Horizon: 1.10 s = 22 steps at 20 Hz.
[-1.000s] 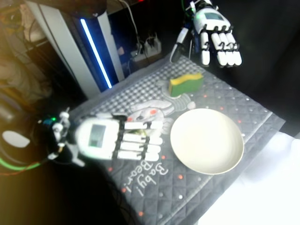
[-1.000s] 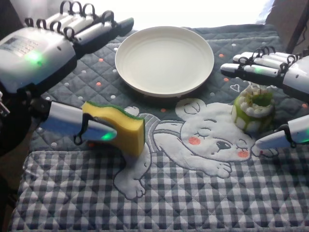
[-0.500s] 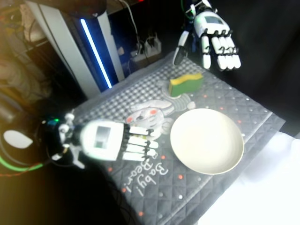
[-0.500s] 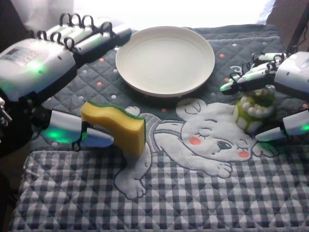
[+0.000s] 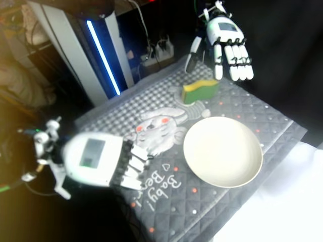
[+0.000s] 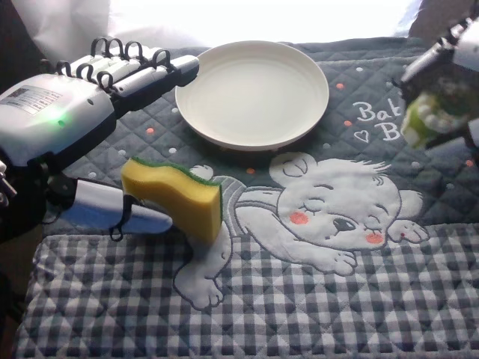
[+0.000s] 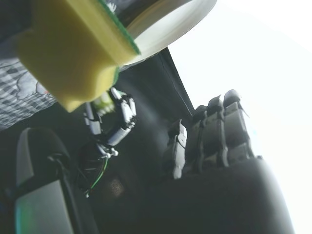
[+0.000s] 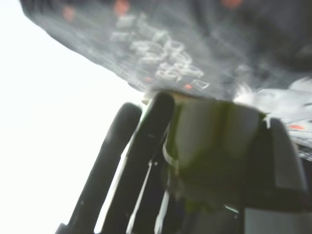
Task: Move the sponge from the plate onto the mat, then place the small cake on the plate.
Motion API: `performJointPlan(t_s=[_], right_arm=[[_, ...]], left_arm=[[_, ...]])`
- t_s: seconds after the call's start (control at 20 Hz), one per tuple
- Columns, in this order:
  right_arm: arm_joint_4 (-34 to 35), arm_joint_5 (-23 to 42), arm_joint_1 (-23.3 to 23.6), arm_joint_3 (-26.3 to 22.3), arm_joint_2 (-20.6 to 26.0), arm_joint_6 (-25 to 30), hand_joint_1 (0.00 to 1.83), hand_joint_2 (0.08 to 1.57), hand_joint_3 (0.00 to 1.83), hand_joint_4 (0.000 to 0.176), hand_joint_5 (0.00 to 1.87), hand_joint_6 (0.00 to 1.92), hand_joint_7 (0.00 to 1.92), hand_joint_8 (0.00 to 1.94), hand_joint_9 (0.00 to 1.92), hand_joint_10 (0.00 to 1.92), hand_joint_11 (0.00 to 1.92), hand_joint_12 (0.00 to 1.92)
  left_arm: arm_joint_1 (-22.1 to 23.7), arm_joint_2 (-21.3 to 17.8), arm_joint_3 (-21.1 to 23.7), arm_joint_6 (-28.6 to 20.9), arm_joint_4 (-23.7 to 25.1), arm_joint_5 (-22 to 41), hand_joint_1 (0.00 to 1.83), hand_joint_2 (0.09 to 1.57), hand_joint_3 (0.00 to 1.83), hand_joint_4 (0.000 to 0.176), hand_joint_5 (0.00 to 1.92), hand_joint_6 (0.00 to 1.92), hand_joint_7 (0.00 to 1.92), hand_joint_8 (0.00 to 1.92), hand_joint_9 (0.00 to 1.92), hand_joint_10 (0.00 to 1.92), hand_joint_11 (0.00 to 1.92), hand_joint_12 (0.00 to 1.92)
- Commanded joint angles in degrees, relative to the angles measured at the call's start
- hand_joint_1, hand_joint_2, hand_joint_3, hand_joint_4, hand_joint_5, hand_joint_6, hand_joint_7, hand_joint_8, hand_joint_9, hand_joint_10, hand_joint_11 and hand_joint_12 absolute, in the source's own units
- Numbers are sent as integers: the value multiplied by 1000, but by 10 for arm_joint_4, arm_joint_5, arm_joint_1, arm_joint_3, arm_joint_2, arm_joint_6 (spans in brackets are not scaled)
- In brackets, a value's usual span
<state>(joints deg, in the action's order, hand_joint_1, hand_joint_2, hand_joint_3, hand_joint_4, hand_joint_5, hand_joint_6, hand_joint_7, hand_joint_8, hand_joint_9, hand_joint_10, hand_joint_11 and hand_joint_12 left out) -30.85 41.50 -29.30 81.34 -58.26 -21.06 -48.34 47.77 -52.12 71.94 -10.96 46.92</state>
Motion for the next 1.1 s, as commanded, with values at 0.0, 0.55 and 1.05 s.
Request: performJointPlan(t_s=[0.0, 0.55, 1.05], right_arm=[[22, 53, 18, 4, -2, 2, 1388, 1055, 0, 0, 1013, 894, 1222, 394, 1068, 1119, 930, 1236], [8, -85, 150, 137, -173, -20, 1308, 1008, 0, 0, 1130, 676, 1386, 304, 1297, 577, 1113, 1019], [18, -147, 135, 178, -259, -20, 1402, 1019, 1, 0, 1148, 552, 1233, 454, 1158, 932, 1028, 1108]], left_arm=[[4, 4, 0, -3, 1, 73, 757, 775, 0, 176, 5, 1, 77, 3, 88, 3, 0, 380], [5, 18, -4, -10, 5, 77, 749, 809, 5, 143, 127, 9, 169, 10, 170, 12, 0, 586], [15, 31, -9, -26, 17, 74, 726, 850, 2, 123, 138, 1, 190, 2, 167, 3, 0, 374]])
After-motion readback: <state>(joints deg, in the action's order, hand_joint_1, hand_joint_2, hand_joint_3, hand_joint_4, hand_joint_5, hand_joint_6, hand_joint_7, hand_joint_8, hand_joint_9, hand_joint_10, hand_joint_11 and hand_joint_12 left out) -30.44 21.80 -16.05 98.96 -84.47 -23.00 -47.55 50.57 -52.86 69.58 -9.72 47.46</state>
